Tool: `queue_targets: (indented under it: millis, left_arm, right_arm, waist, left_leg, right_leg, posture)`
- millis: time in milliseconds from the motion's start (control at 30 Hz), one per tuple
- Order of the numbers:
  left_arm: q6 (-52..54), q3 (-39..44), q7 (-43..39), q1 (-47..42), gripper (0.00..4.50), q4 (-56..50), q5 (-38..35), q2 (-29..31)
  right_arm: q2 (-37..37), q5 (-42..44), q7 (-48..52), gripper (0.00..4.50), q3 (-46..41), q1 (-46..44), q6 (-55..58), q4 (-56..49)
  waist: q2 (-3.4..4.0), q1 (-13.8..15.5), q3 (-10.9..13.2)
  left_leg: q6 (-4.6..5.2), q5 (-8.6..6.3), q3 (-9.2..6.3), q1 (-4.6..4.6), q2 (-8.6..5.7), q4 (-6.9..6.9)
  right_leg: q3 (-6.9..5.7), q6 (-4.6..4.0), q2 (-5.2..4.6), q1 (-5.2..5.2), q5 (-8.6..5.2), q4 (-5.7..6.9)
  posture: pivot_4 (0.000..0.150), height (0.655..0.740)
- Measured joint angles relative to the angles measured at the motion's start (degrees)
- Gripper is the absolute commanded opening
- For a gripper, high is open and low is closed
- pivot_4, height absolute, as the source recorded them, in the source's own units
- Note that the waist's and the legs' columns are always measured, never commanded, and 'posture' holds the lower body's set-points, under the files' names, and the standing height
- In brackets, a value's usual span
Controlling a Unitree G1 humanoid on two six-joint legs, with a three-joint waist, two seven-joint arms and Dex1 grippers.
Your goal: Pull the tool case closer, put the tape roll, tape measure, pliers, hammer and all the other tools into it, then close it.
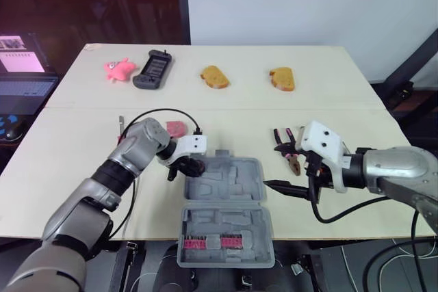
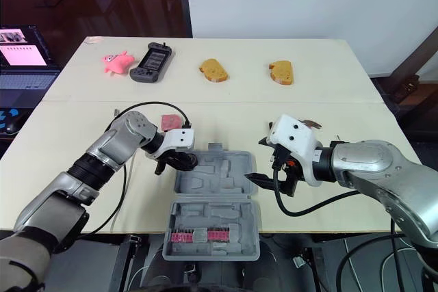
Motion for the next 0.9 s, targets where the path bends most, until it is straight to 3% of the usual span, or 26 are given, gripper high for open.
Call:
queue_targets:
  millis: [300,467,567,633,900]
  left_arm:
    - [12.0,6.6,-3.5,-3.6,2.56,-12.8,-6.9,6.9]
    - [10.5,11.9,0.7,4.2,2.56,-12.0,-11.6,5.9]
    - [7.1,13.6,2.5,9.5,1.80,-11.2,-13.3,5.4]
    - [4.2,16.0,4.5,12.4,0.90,-10.8,-15.0,3.9]
    - [-6.3,18.1,9.1,18.3,0.90,-6.5,-17.3,1.0]
  right_arm:
    - [0.6,0.1,0.3,4.50,0.0,-1.2,0.0,0.9]
    - [0.9,-0.5,1.0,4.50,1.6,-2.7,-0.7,1.8]
    - [1.0,-0.8,1.5,4.50,2.3,-3.2,-1.0,2.6]
    - [1.0,-1.1,1.9,4.50,2.6,-3.7,-1.2,2.8]
    - [1.0,-1.7,2.9,4.50,3.7,-4.2,-1.3,3.4]
  waist:
    - [0.03,-0.2,0.0]
    - [0.03,-0.1,0.0]
    - [0.02,0.0,0.0]
    - [0.02,0.0,0.0]
    - [0.03,0.0,0.0]
  left_leg:
    - [0.00,0.00,0.00,0.03,0.02,0.00]
    - [0.01,0.00,0.01,0.03,0.01,0.05]
    - [0.00,0.00,0.02,0.01,0.01,0.05]
    - [0.01,0.00,0.02,0.01,0.00,0.06]
    - [0.01,-0.01,0.03,0.02,0.00,0.06]
  right_leg:
    - [0.01,0.01,0.02,-0.02,-0.01,0.06]
    - [0.03,0.03,0.00,0.00,-0.01,0.06]
    - [0.01,0.03,0.00,-0.01,-0.01,0.06]
    - [0.02,0.03,-0.03,-0.01,-0.01,0.05]
    - [0.01,0.03,-0.06,0.00,-0.01,0.06]
  posture:
    - [0.150,0.7188]
    - [0.150,0.7188]
    - [0.150,0.7188]
    - [0.150,0.7188]
    - [0.150,0.7188]
